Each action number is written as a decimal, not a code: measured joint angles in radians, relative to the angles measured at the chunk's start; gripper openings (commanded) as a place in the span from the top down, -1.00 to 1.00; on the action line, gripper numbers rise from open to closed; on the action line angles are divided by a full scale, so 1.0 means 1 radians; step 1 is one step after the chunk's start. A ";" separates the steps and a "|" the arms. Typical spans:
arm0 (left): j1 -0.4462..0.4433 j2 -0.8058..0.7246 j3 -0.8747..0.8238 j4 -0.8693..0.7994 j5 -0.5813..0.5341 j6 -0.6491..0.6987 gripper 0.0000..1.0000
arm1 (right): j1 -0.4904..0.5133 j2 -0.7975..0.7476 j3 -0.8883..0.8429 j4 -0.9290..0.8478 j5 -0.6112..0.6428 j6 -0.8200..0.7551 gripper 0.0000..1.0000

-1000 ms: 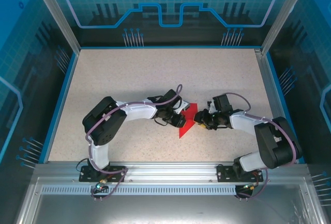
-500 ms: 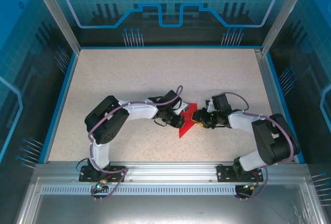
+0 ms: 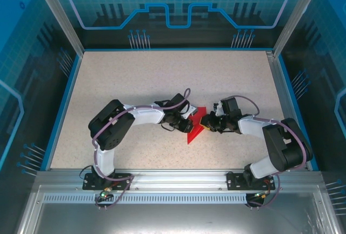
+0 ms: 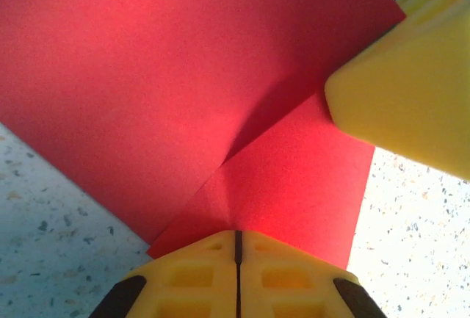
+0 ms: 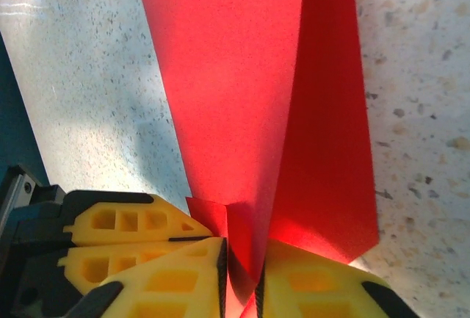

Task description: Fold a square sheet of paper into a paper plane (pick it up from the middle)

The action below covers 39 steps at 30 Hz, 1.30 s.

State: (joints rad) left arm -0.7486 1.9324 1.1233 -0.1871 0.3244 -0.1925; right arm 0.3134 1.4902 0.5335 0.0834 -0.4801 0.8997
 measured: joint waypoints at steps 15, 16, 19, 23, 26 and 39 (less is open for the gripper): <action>0.013 0.014 -0.021 0.073 0.037 -0.019 0.98 | 0.072 0.002 0.064 -0.072 0.061 -0.030 0.93; 0.014 0.014 -0.022 0.074 0.039 -0.019 0.98 | 0.073 0.002 0.066 -0.082 0.066 -0.034 0.94; 0.014 0.014 -0.024 0.079 0.040 -0.019 0.98 | 0.074 0.002 0.078 -0.131 0.100 -0.051 0.98; 0.014 0.013 -0.025 0.080 0.043 -0.024 0.97 | 0.080 0.002 0.101 -0.197 0.138 -0.078 1.00; 0.014 0.011 -0.025 0.078 0.044 -0.034 0.97 | 0.085 0.002 0.114 -0.227 0.159 -0.093 1.00; 0.016 -0.023 -0.045 0.057 0.043 -0.038 1.00 | 0.086 0.003 0.116 -0.272 0.189 -0.116 1.00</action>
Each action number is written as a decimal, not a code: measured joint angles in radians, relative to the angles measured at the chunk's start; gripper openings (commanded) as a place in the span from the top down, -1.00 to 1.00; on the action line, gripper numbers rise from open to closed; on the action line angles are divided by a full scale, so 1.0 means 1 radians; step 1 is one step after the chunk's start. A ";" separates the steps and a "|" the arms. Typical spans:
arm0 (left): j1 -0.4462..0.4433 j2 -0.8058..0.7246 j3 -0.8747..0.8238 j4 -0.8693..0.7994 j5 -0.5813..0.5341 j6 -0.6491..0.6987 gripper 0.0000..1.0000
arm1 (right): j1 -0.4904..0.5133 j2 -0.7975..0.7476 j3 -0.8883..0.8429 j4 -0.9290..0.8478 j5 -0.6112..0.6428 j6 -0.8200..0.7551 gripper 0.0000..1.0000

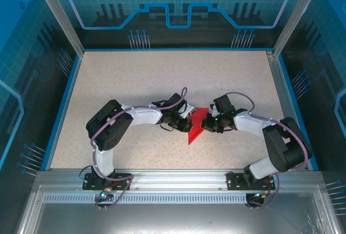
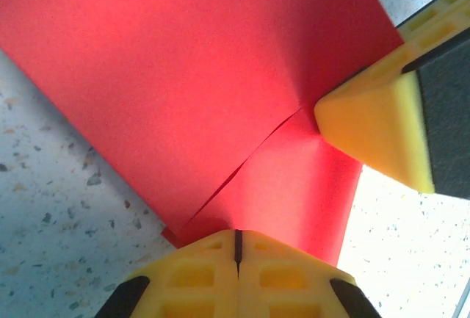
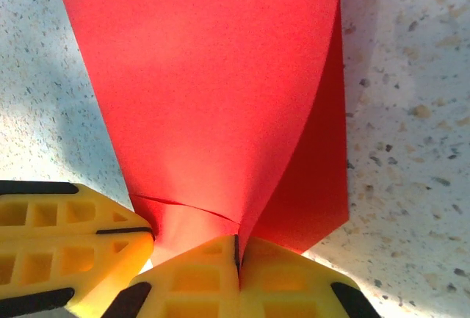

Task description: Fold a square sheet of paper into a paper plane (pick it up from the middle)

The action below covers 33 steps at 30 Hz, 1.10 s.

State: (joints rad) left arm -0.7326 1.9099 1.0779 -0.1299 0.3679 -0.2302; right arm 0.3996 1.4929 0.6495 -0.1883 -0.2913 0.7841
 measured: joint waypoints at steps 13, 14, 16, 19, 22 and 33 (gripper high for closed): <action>0.002 0.017 -0.004 0.008 0.000 0.001 1.00 | 0.004 0.005 0.013 -0.006 -0.003 0.001 0.94; 0.003 0.018 -0.004 0.009 0.001 0.000 1.00 | 0.006 0.005 0.016 -0.007 -0.002 0.001 0.92; 0.003 0.020 -0.004 0.012 0.004 0.001 1.00 | 0.014 0.005 0.025 -0.011 0.001 0.000 0.88; 0.003 0.022 -0.004 0.016 0.008 0.001 1.00 | 0.026 0.005 0.041 -0.022 0.005 0.000 0.78; 0.003 0.024 -0.004 0.023 0.008 0.001 1.00 | 0.038 0.005 0.052 -0.031 0.008 0.000 0.70; 0.003 0.032 -0.004 0.047 0.019 0.001 1.00 | 0.048 -0.019 0.067 -0.071 0.022 0.001 0.71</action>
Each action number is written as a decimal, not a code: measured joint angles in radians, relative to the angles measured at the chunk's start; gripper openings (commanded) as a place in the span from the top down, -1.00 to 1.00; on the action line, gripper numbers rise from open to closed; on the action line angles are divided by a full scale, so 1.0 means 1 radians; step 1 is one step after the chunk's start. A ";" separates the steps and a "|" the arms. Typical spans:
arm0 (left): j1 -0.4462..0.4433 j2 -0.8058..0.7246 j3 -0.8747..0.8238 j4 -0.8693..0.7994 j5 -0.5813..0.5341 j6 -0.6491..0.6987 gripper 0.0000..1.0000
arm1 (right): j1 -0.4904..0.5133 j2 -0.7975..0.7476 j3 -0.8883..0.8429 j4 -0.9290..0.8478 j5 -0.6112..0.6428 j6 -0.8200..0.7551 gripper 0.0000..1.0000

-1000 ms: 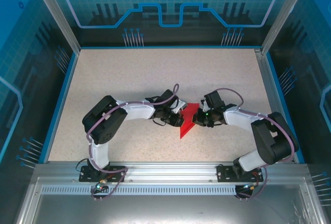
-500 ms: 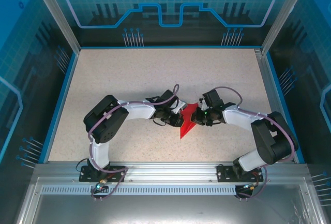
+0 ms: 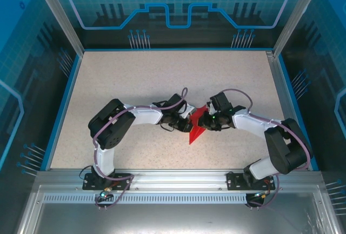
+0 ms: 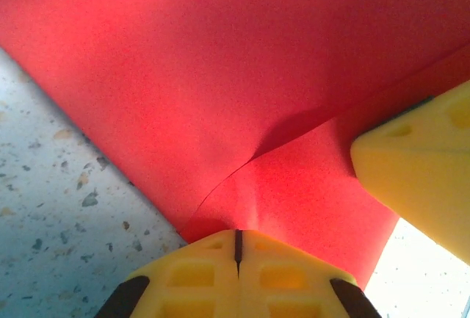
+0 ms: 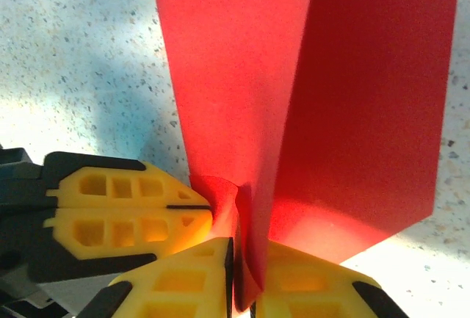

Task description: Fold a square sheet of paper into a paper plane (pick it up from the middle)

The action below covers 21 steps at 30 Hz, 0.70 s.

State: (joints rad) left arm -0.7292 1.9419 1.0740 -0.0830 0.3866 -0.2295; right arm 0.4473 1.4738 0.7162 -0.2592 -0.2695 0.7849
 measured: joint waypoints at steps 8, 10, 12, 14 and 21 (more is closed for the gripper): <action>0.000 0.002 0.000 0.011 0.002 0.000 1.00 | 0.000 0.000 0.017 -0.003 -0.003 0.000 0.84; 0.000 0.002 0.000 0.011 0.003 0.000 1.00 | 0.000 0.001 0.020 -0.003 -0.006 0.000 0.88; 0.000 0.002 -0.003 0.015 0.004 0.000 1.00 | 0.000 0.008 0.027 -0.003 -0.011 0.000 0.88; 0.000 0.002 -0.004 0.018 0.004 0.000 1.00 | 0.000 0.019 0.034 -0.002 -0.021 0.000 0.89; 0.006 0.002 -0.013 0.036 0.016 0.000 1.00 | 0.004 0.075 0.051 0.000 -0.034 0.000 0.89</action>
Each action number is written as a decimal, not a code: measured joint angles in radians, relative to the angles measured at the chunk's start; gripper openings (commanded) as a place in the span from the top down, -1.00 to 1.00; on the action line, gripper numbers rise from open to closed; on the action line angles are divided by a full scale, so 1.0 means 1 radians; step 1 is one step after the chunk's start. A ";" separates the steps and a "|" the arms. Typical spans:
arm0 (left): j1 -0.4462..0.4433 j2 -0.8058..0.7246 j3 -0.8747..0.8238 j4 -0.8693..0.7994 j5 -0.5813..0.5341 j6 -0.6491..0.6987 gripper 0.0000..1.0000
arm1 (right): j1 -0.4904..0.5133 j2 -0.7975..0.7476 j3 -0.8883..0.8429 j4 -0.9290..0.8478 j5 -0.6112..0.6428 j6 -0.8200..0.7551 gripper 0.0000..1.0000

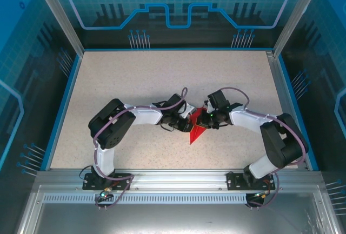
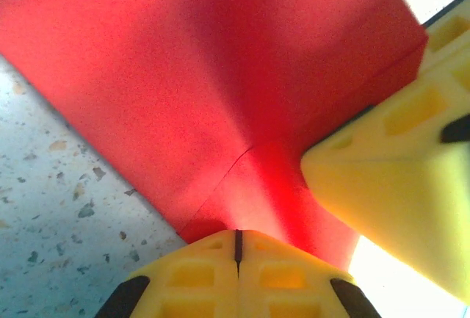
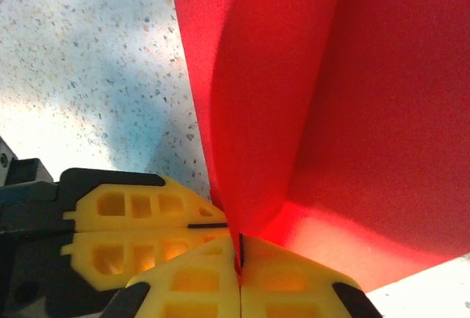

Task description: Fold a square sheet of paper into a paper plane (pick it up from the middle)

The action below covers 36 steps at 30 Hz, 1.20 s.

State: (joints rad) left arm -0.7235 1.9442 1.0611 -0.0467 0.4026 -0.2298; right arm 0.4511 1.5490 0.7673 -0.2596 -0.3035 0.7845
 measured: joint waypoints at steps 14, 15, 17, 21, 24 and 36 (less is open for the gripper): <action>0.016 0.000 -0.036 0.067 0.043 -0.008 1.00 | 0.001 0.061 0.026 0.034 -0.019 0.001 0.89; 0.018 0.000 -0.040 0.074 0.046 -0.009 1.00 | 0.001 0.064 0.026 0.037 -0.019 0.001 0.89; 0.022 -0.002 -0.050 0.091 0.056 -0.016 1.00 | 0.001 0.072 0.026 0.044 -0.023 0.001 0.89; 0.030 -0.002 -0.067 0.124 0.074 -0.031 1.00 | 0.001 0.089 0.027 0.053 -0.030 0.001 0.90; 0.035 -0.003 -0.077 0.143 0.084 -0.035 1.00 | 0.001 0.099 0.029 0.055 -0.032 0.000 0.90; 0.040 -0.012 -0.104 0.185 0.092 -0.061 1.00 | 0.001 0.127 0.053 0.038 -0.042 -0.015 0.90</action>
State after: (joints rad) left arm -0.6834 1.9324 0.9573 0.1387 0.4950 -0.2905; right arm 0.4519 1.6760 0.8204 -0.2214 -0.3454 0.7692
